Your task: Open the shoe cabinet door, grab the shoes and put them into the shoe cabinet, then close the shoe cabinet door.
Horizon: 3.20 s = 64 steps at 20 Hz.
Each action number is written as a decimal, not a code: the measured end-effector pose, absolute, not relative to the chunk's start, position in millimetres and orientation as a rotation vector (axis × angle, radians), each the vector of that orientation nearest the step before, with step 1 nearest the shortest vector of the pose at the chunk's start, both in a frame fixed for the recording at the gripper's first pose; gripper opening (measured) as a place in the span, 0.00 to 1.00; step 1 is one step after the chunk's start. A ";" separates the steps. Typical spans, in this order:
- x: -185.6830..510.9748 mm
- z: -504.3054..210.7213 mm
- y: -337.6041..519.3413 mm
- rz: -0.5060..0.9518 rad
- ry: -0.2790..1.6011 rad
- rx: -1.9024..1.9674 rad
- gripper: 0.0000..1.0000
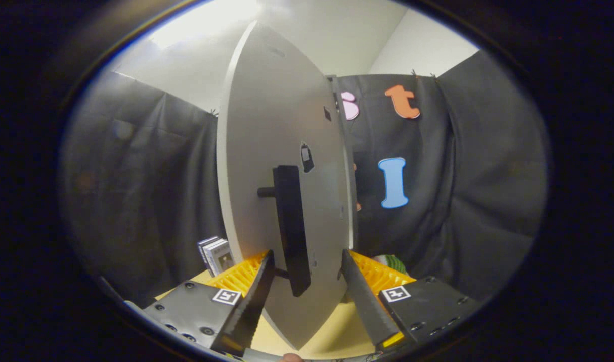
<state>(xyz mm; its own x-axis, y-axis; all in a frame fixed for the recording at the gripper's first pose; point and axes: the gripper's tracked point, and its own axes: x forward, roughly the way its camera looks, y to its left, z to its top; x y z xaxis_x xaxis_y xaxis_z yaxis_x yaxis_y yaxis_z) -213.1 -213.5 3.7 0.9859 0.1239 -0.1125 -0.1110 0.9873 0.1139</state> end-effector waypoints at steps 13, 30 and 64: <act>-139.7 -1.2 -102.4 0.292 0.124 0.133 0.90; -55.4 -9.9 -30.0 0.277 0.090 0.124 0.95; 9.4 -22.3 12.3 0.021 0.073 0.089 0.95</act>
<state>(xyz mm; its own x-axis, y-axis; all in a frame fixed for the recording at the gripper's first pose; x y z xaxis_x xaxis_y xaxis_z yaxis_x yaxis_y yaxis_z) 9.4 12.3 -22.3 0.9971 0.0246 -0.0714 -0.0182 0.9958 0.0896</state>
